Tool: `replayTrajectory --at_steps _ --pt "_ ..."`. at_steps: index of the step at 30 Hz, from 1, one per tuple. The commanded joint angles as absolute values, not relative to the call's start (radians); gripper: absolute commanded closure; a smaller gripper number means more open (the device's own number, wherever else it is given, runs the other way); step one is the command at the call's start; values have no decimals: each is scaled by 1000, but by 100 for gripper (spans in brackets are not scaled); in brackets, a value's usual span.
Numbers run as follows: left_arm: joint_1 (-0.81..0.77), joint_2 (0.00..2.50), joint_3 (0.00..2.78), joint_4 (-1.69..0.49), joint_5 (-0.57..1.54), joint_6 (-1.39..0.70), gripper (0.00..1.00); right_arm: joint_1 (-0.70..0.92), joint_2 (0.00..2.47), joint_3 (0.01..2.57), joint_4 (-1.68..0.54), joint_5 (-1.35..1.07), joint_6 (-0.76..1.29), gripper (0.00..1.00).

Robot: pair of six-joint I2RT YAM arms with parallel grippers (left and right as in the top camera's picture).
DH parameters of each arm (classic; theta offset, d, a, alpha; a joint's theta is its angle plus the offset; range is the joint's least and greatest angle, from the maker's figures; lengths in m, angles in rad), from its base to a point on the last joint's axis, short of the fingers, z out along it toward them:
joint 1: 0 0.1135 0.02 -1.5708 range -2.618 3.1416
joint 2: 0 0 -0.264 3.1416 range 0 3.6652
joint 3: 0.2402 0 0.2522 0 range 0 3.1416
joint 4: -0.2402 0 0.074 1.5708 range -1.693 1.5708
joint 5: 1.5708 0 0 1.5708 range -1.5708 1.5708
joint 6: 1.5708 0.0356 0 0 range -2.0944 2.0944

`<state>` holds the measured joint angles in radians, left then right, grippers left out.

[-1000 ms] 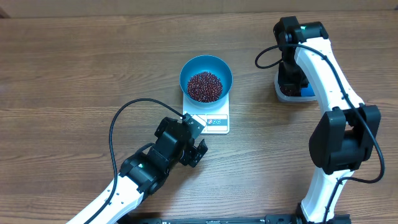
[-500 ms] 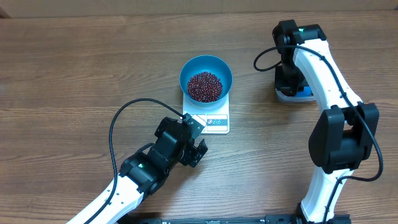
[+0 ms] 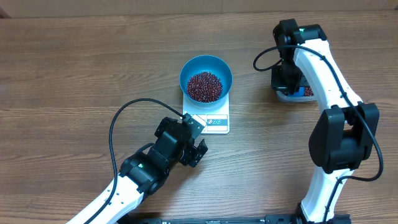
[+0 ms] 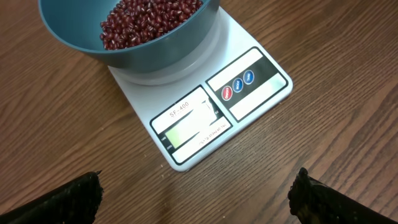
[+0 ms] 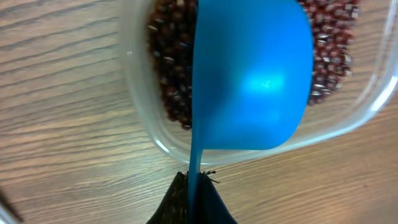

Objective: Scoop item into bowl and weigh 150g on scale
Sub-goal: 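Lower the blue scoop into the red beans with the right gripper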

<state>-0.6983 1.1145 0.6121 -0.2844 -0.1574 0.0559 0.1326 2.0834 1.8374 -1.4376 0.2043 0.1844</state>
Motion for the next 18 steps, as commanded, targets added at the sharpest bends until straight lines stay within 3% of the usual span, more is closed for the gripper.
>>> replayTrajectory --at_steps 1,18 --pt "-694 1105 605 -284 -157 67 1 135 2090 1824 -1431 99 147 96" --pt "-694 1105 605 -284 -157 67 0 99 2090 1824 -1422 -1 91 96"
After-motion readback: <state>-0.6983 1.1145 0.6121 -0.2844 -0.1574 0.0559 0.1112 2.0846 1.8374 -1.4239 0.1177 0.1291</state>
